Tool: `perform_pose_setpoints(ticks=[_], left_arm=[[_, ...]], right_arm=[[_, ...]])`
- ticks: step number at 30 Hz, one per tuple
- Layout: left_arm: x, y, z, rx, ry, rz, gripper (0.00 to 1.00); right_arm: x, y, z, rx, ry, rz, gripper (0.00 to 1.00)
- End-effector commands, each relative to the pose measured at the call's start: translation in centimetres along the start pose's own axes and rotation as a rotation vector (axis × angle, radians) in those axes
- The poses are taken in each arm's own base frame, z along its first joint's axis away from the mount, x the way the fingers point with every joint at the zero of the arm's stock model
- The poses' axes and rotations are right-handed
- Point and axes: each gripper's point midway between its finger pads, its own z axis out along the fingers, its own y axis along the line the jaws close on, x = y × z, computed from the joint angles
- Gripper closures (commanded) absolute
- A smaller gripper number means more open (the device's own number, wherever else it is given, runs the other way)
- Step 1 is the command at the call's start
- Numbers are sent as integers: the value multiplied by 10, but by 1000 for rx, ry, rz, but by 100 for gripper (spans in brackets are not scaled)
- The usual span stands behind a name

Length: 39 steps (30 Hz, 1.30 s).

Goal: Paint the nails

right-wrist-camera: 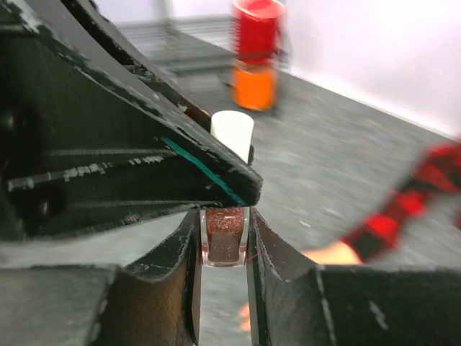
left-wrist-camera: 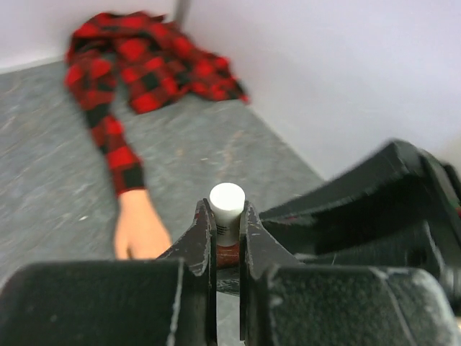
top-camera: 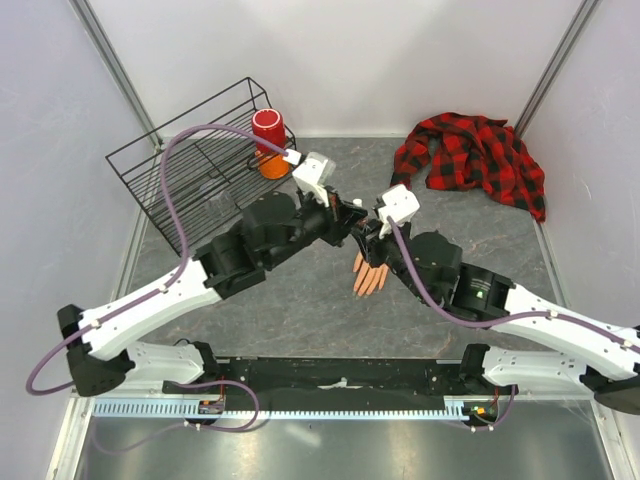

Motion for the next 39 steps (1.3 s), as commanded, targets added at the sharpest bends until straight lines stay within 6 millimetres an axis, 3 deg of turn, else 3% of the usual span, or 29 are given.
perform_pose_setpoints(ticks=[1,4,5,8,12,13,16,20,24,25,29,33,39], left_arm=[[29,-7,17,-36,82,14,98],[29,-21,13,55,83,16,71],[22,-24,7,82,67,18,56],[16,-38,-10,185,74,12,41],[7,-48,-40,277,62,6,30],[7,-49,-47,292,63,9,23],[-1,-57,-72,352,45,11,18],[-2,-57,-92,371,71,20,18],[-8,-62,-101,396,133,26,31],[-4,-62,-97,395,169,19,37],[10,-63,-90,408,281,6,38],[9,-70,-87,439,300,7,38],[13,-70,-80,444,321,11,48]], right_arm=[[-11,9,5,0,-54,-33,100],[-4,20,0,-96,-65,-49,100],[-7,20,-5,-116,-80,-43,100],[-7,25,-15,-182,-94,-42,100],[-2,32,-30,-257,-93,-38,100],[0,33,-35,-282,-95,-35,100],[4,37,-46,-337,-86,-37,100],[4,50,-62,-446,-88,-33,100],[-5,57,-74,-509,-106,-19,100],[-6,56,-75,-510,-105,-16,100],[-7,60,-77,-534,-96,-18,100],[-7,60,-78,-537,-93,-21,100],[-8,59,-78,-529,-95,-25,100]])
